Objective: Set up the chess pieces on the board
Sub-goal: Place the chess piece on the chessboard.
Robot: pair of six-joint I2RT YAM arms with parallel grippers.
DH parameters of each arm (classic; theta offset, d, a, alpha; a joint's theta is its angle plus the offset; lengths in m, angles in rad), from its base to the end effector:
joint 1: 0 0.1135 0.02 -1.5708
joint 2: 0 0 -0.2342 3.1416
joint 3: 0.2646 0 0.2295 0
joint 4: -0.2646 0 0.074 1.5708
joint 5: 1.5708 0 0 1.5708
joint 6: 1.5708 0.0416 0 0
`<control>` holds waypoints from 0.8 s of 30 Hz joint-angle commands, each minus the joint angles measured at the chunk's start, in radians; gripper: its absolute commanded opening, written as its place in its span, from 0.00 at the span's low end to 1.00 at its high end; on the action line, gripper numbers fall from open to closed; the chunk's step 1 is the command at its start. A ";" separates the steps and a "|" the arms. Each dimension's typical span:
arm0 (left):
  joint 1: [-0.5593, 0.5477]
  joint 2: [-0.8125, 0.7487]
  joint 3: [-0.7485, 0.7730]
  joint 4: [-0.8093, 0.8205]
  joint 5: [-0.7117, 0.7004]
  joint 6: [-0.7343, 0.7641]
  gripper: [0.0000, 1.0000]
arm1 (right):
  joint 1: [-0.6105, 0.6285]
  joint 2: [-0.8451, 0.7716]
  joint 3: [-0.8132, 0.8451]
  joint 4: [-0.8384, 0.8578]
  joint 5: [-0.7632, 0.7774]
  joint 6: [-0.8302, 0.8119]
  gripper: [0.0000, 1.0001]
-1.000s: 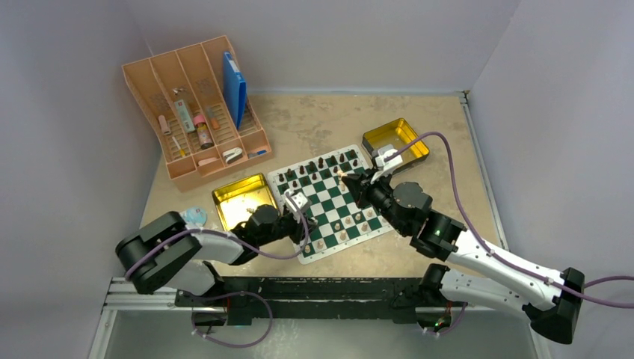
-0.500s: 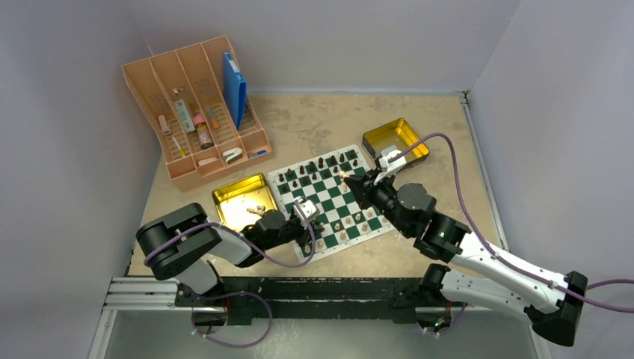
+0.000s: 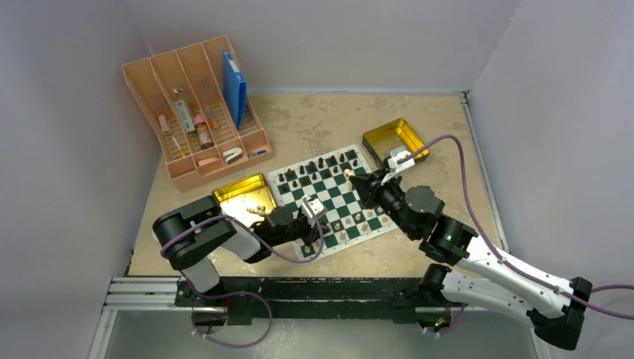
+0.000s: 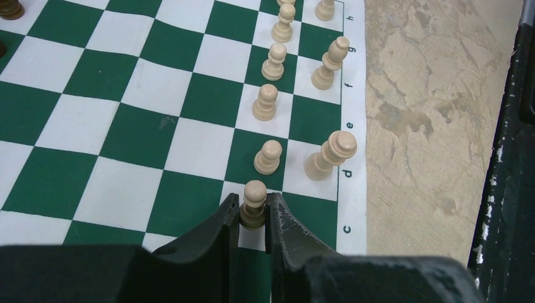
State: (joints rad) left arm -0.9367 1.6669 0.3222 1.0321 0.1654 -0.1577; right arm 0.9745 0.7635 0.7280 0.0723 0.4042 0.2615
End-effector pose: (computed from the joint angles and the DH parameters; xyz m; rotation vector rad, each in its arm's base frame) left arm 0.1486 -0.2136 0.1088 0.8615 1.7846 -0.8890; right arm 0.1183 0.1451 0.3317 -0.2308 1.5585 0.6690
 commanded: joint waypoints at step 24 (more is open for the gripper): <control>-0.008 0.046 0.049 0.011 0.021 -0.032 0.05 | -0.002 -0.045 -0.001 0.009 0.049 -0.021 0.00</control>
State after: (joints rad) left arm -0.9386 1.7020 0.3435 1.0077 0.1780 -0.1822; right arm 0.9745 0.7303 0.7208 0.0559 0.4290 0.2531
